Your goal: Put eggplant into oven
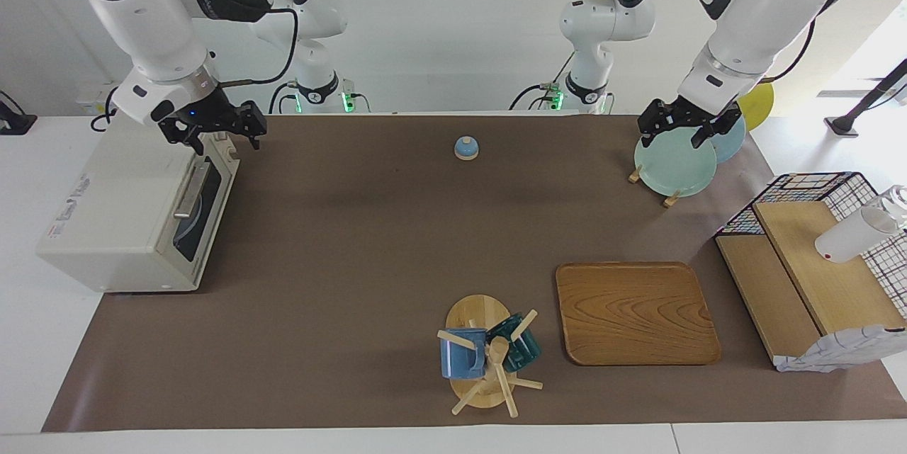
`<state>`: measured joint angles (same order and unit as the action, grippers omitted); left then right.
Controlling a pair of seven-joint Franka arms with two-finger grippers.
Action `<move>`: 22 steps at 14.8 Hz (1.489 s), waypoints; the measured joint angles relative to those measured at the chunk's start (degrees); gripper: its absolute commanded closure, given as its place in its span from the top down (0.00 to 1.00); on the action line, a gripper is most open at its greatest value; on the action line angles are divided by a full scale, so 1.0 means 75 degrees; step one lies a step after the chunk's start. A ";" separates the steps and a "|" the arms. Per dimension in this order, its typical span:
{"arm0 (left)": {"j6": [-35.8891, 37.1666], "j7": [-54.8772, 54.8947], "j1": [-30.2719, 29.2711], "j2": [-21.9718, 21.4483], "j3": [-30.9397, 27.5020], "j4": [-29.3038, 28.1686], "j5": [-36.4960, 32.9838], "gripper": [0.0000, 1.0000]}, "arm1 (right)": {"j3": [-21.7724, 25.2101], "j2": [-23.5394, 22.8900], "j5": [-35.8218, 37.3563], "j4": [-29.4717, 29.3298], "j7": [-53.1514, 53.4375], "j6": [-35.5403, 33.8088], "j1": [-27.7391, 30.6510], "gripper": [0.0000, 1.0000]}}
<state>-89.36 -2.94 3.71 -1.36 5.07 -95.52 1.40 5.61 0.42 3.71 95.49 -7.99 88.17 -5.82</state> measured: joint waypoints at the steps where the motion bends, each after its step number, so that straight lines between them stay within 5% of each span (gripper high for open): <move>1: 0.0000 0.0000 0.0000 0.0000 0.0000 0.0000 0.0000 1.00 | 0.0062 0.0033 0.0000 0.0013 0.0000 0.0000 0.0000 1.00; 22: 0.0000 0.0000 -0.0003 0.0000 0.0001 0.0000 0.0000 1.00 | 0.0240 0.0097 -0.0157 0.0064 0.0180 0.0062 0.0086 1.00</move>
<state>-89.36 -2.94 3.68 -1.36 5.08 -95.52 1.40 7.41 1.15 2.53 95.97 -6.64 88.64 -5.18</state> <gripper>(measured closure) 0.000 0.000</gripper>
